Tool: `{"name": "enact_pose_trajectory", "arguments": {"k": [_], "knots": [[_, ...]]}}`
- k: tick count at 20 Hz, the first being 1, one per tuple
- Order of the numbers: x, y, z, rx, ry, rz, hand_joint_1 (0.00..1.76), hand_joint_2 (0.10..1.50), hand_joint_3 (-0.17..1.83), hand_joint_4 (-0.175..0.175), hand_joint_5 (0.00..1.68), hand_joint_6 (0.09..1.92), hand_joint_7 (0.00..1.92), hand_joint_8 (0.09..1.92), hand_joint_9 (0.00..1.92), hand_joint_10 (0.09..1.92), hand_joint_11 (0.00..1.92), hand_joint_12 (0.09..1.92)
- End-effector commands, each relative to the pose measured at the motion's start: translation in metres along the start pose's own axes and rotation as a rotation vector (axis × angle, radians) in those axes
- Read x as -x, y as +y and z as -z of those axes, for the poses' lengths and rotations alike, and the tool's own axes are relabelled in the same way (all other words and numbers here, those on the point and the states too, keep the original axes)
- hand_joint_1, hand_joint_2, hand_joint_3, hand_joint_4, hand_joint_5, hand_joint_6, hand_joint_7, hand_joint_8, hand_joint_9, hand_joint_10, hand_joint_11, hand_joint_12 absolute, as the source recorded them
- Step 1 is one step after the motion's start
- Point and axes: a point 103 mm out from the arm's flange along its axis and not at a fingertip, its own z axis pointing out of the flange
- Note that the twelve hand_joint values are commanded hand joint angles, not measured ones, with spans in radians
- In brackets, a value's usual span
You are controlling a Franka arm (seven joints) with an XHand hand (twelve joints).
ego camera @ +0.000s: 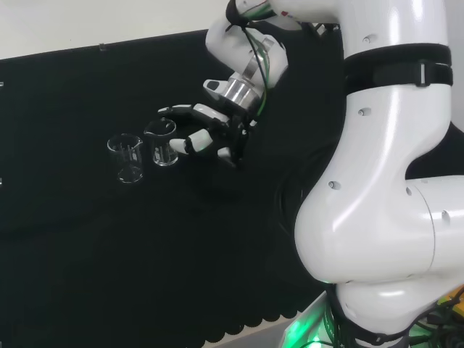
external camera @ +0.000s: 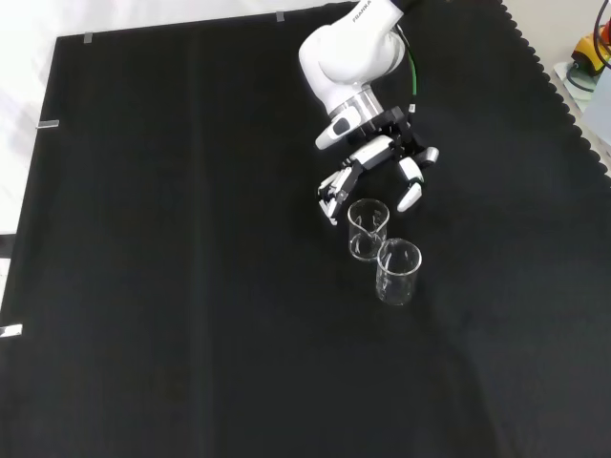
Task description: Pick up the beaker on the right.
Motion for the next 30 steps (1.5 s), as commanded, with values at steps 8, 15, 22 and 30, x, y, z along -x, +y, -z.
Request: {"name": "enact_pose_trajectory", "arguments": {"k": [8,15,22,30], "knots": [[-0.004,0.006,-0.004,-0.011,0.003,0.011,0.92,0.28,1.14,-0.063,0.42,0.09,0.31,0.66,0.40,0.62,0.00,1.33],[-0.005,0.007,-0.005,-0.015,0.001,0.009,0.92,0.28,1.13,-0.064,0.42,0.09,0.31,0.66,0.40,0.62,0.00,1.33],[-0.006,0.008,-0.009,-0.001,-0.003,0.000,0.92,0.28,1.13,-0.064,0.44,0.09,0.33,0.67,0.41,0.62,0.00,1.33],[-0.008,0.014,-0.020,0.010,0.004,-0.010,0.92,0.28,1.12,-0.067,0.46,0.09,0.35,0.67,0.43,0.63,0.00,1.34]]}}
